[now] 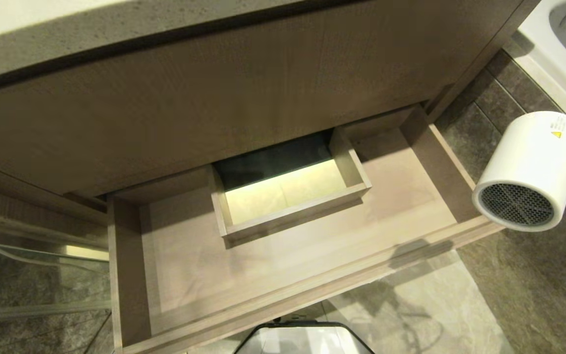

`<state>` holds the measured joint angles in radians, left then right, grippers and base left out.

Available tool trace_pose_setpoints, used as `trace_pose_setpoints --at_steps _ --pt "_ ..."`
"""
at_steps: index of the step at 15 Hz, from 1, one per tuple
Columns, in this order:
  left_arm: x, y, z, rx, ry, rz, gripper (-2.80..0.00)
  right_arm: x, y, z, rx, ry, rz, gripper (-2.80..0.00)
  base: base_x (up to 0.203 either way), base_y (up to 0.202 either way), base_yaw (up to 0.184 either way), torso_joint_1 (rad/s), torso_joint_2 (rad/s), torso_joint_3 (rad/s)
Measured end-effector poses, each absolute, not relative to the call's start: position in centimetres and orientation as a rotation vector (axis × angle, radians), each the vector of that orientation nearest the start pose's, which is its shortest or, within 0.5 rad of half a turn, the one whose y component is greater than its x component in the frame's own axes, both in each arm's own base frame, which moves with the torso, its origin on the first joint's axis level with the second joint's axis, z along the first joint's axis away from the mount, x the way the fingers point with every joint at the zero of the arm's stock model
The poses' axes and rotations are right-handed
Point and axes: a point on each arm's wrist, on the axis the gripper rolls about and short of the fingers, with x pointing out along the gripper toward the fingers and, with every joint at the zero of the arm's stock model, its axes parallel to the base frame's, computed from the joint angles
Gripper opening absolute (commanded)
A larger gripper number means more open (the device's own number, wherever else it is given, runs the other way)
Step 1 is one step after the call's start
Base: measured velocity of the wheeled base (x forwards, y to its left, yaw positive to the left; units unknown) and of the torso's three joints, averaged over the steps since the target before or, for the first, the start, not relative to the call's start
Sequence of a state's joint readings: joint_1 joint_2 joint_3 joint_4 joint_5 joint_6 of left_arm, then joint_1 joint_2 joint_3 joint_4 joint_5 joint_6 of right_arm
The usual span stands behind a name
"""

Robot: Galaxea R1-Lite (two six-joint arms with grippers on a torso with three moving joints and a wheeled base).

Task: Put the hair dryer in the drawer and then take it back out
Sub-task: Put it into the drawer

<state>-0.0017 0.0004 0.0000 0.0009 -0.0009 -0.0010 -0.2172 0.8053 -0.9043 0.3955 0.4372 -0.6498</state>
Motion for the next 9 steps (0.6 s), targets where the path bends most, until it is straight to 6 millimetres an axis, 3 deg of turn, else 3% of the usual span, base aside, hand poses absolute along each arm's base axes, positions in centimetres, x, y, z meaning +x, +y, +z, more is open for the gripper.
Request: trace_pose_setpoints --at_steps 6,9 --pt "-2.3 0.0 7.6 -0.001 -0.002 -0.002 -2.8 7.2 -0.7 27.5 -0.551 0.187 0.287 -2.8 0.0 0.0 0.0 -0.279 0.47 0.18" --pt "-2.3 0.0 7.6 -0.001 0.0 -0.002 -2.8 9.5 -1.3 27.7 -0.533 0.226 0.284 -2.8 0.0 0.0 0.0 -0.105 0.19 0.078"
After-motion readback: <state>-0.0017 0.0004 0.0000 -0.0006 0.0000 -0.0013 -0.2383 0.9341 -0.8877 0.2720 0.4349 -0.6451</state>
